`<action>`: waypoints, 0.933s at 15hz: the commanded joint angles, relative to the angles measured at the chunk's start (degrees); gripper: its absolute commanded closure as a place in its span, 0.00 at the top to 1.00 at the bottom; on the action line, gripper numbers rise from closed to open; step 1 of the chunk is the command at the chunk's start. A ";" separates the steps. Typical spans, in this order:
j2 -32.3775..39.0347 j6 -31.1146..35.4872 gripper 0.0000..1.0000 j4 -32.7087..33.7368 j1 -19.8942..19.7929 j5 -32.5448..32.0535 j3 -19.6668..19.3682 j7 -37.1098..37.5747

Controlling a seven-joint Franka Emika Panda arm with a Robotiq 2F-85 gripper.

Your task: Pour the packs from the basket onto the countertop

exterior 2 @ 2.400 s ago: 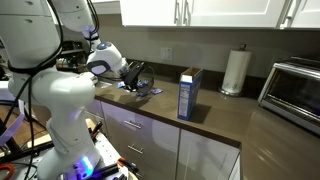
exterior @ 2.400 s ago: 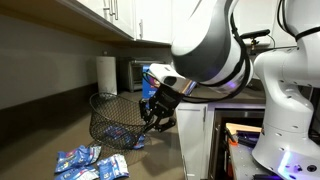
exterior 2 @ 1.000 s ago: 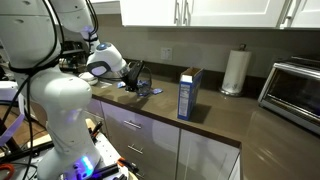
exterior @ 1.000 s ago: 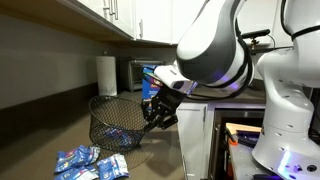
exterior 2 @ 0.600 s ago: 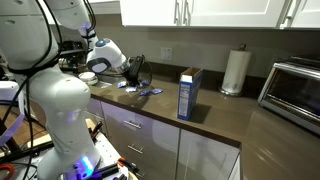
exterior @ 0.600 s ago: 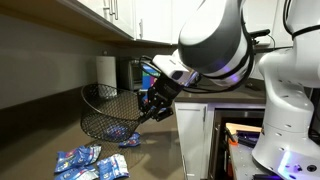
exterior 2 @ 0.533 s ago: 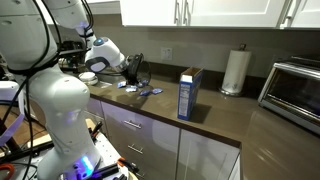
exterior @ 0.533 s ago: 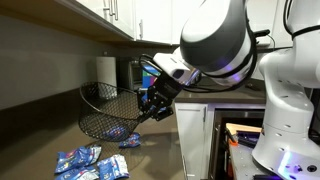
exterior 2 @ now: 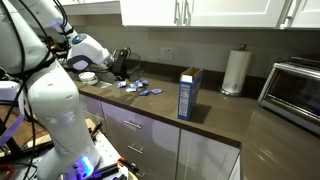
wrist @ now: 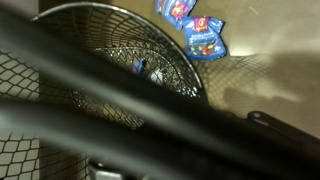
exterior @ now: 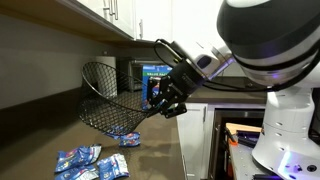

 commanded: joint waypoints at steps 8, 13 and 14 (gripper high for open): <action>-1.57 -0.03 0.06 -0.04 -1.45 1.07 2.22 0.09; -1.64 -0.49 0.03 0.10 -1.55 0.71 1.96 0.09; -1.74 -0.72 0.03 0.34 -1.88 0.30 1.82 0.33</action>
